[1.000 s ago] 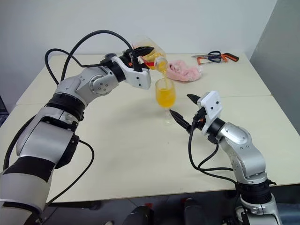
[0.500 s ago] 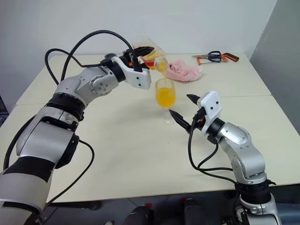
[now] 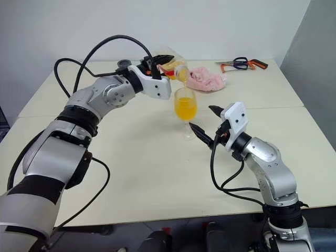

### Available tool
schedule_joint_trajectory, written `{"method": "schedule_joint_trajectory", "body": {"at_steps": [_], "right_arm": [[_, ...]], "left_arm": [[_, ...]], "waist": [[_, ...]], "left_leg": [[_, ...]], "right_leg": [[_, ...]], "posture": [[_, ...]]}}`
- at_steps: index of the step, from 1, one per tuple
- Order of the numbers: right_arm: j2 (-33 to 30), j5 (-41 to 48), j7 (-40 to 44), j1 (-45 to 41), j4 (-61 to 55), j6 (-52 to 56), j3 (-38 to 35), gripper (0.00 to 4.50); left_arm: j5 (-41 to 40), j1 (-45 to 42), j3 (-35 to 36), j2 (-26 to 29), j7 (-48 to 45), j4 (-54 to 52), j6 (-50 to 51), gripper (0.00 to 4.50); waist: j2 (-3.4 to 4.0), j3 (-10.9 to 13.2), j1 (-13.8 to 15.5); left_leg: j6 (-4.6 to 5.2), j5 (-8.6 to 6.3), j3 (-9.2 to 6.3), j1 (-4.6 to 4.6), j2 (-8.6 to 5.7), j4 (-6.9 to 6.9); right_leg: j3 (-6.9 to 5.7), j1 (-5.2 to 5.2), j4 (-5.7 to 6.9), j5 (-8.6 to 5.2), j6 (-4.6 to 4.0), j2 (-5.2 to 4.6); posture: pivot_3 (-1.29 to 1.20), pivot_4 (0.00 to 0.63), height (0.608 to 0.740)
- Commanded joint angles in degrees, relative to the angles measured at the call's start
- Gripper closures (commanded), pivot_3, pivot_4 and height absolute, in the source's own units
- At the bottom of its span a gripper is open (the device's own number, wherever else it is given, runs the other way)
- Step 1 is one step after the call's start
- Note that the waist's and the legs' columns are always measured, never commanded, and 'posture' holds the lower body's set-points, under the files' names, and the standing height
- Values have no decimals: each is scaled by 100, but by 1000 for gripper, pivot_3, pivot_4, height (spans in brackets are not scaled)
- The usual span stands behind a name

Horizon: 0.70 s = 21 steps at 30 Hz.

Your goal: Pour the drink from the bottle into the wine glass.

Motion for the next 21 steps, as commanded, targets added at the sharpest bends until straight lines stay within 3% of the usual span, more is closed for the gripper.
{"method": "schedule_joint_trajectory", "body": {"at_steps": [1, 9, 16, 21], "right_arm": [[1, 5, -17, -69, -179, -132, -34, 0], [-44, -63, 113, -62, -265, -335, 44, 0], [-292, 471, 609, -9, -617, 161, 167, 0], [-345, 732, 690, -50, -769, 541, 319, 0]], "left_arm": [[-341, -76, 285, -6, -89, -89, 80, 2864], [-2216, 245, 1596, -479, -1591, -115, 1307, 2864], [-3240, 751, 2502, -385, -2117, -518, 2638, 2864], [-4029, 1594, 3207, -191, -2332, -1299, 3958, 2864]], "waist": [[0, 0, -3], [-1, -1, -39], [-1, -1, -137], [-1, -1, -162]], "left_leg": [[0, 0, 0, 0, 0, 0], [0, 0, -1, 0, 1, 5], [0, 0, -2, 2, 2, 5], [0, 0, -2, 8, 6, 8]], "right_leg": [[0, 0, 0, 0, 0, 0], [-1, 0, 4, 0, 0, 0], [-1, 0, 8, 0, 0, 0], [1, 0, 22, 0, -1, 0]], "posture": [[0, 150, 740], [0, 150, 740], [0, 150, 740], [0, 150, 740]]}}
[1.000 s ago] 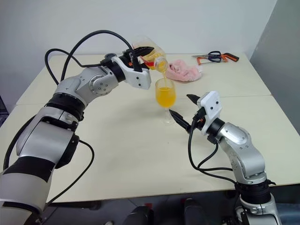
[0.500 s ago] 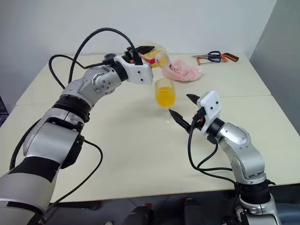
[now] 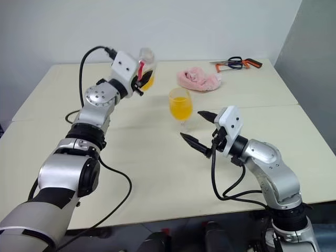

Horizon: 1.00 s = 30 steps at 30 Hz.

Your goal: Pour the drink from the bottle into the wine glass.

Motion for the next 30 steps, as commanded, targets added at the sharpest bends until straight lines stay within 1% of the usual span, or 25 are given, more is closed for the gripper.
{"method": "schedule_joint_trajectory", "body": {"at_steps": [1, 6, 12, 17, 22, 30], "right_arm": [[-67, 179, 60, -106, -262, 198, 79, 0], [-119, 165, 76, -248, -188, 377, 205, 0], [-89, 143, 138, -421, -106, 427, 376, 0], [-41, -10, 132, -560, 18, 360, 538, 0], [10, -354, -134, -672, 279, 279, 561, 0], [16, -431, -96, -687, 343, 237, 552, 0]], "left_arm": [[-567, 432, 506, 263, -83, -850, 859, 2864], [-979, 1172, 866, 386, 12, -1831, 1846, 2864], [-1228, 1537, 1129, 451, 166, -2290, 2635, 2864], [-1332, 1751, 1126, 521, 41, -2508, 2821, 2864], [-1448, 2064, 1206, 529, 5, -2728, 2863, 2864], [-1527, 2353, 1283, 479, 154, -2987, 2948, 2864]], "waist": [[0, 0, -10], [-1, 0, 36], [-2, -1, 79], [-3, -2, 83], [-3, -2, 83], [-3, -2, 89]], "left_leg": [[0, 0, 1, 2, 0, 0], [0, 0, -8, 2, 0, 11], [-1, -1, -17, -9, -2, 61], [1, -2, -11, -4, -6, 79], [0, -2, -16, -1, -1, 78], [0, -2, -13, -1, -1, 78]], "right_leg": [[2, 0, 3, 0, 0, 0], [-2, 0, 12, 0, 0, 0], [-5, 7, 30, 0, 0, 0], [-3, 8, 54, 1, 2, -2], [-2, 9, 58, 1, 1, 0], [1, 9, 57, 1, 2, 0]], "posture": [[0, 150, 740], [0, 150, 740], [0, 150, 740], [0, 150, 740], [0, 150, 740], [0, 150, 740]]}}
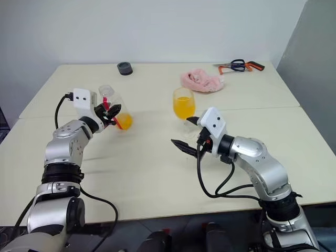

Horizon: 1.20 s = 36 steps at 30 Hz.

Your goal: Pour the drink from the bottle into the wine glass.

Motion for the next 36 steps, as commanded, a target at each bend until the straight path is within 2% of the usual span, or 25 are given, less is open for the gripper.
{"method": "schedule_joint_trajectory", "body": {"at_steps": [1, 8, 16, 24, 36], "right_arm": [[18, 3, 23, -91, -102, -101, -78, 0], [18, 13, 79, -100, -91, -80, -108, 0], [17, 36, 77, -9, -67, -97, -198, 0], [19, -10, -84, 522, -74, -424, -648, 0], [949, -553, -1048, 1835, 593, -2042, -1082, 0]], "left_arm": [[-88, 110, 143, 65, 102, -247, 58, 2125], [-164, 218, 197, 102, 150, -382, -24, 14], [-59, 453, 123, 128, 112, -720, -350, 14], [67, 955, 107, 253, 149, -1343, -637, 14], [-50, 1935, 518, 177, 642, -2498, -646, 14]], "waist": [[0, 0, 1], [0, 0, 7], [0, 0, 31], [0, 0, 56], [0, 0, 85]], "left_leg": [[0, 0, 0, 0, 0, 0], [0, 0, -4, -2, 0, -1], [0, 0, -3, -1, 1, -2], [1, -1, -4, -1, 1, -4], [2, -2, 0, 15, 7, -19]], "right_leg": [[0, 0, 0, 0, 0, 0], [1, 0, -1, 0, 0, 0], [2, 0, -2, 0, 0, 0], [8, 2, -7, 0, 0, -1], [14, 12, -10, 0, 0, 1]], "posture": [[0, 150, 740], [0, 150, 740], [0, 150, 740], [0, 150, 740], [0, 150, 740]]}}
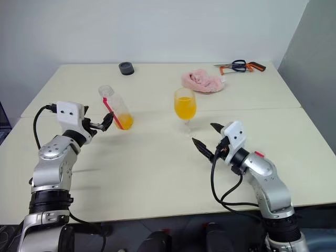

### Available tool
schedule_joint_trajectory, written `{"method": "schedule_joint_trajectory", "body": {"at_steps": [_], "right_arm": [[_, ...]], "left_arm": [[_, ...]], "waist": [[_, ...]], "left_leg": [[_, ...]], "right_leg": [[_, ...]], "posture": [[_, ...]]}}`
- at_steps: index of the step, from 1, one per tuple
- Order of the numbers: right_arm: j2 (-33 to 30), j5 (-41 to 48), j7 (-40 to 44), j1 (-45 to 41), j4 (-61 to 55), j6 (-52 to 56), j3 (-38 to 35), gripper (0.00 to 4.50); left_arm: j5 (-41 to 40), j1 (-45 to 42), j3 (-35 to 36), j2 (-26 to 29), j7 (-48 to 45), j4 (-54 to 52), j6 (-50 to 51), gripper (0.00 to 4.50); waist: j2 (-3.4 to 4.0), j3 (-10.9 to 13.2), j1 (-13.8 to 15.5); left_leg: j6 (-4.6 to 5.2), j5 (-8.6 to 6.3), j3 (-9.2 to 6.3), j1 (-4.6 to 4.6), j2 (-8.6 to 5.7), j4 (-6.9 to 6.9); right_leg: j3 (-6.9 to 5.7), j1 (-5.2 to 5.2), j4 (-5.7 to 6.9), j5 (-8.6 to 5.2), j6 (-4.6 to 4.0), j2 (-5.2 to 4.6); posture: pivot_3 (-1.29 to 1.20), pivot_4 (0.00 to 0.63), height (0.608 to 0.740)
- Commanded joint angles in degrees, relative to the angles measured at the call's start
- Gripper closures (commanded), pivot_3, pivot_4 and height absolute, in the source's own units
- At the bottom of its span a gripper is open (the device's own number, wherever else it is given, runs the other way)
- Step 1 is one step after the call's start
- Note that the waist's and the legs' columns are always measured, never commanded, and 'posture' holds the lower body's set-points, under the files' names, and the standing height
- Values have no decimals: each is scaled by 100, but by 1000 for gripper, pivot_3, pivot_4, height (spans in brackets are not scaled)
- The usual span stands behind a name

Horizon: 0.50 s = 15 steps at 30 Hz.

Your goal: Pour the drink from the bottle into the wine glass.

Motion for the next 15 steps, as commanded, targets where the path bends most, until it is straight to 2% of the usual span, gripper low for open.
{"method": "schedule_joint_trajectory", "body": {"at_steps": [1, 8, 15], "right_arm": [[224, -138, -348, 240, 159, -515, -237, 0], [356, -430, -706, 341, 999, -1159, -466, 0], [322, -381, -633, 30, 1427, -1210, -525, 0]], "left_arm": [[-61, 280, 275, 6, 150, -497, -152, 14], [-105, 1194, 655, -358, 652, -1141, -289, 14], [-73, 1674, 792, -769, 1147, -1531, -289, 14]], "waist": [[0, 0, 3], [1, 0, 4], [0, 0, 9]], "left_leg": [[0, 0, 2, 3, 0, -1], [1, 0, 17, 29, 2, -21], [6, 0, 2, 41, 10, -66]], "right_leg": [[1, 2, 0, 0, 0, 0], [4, 13, -3, -1, 0, 2], [-1, 21, -24, -1, -1, 7]], "posture": [[0, 150, 740], [0, 150, 740], [0, 150, 740]]}}
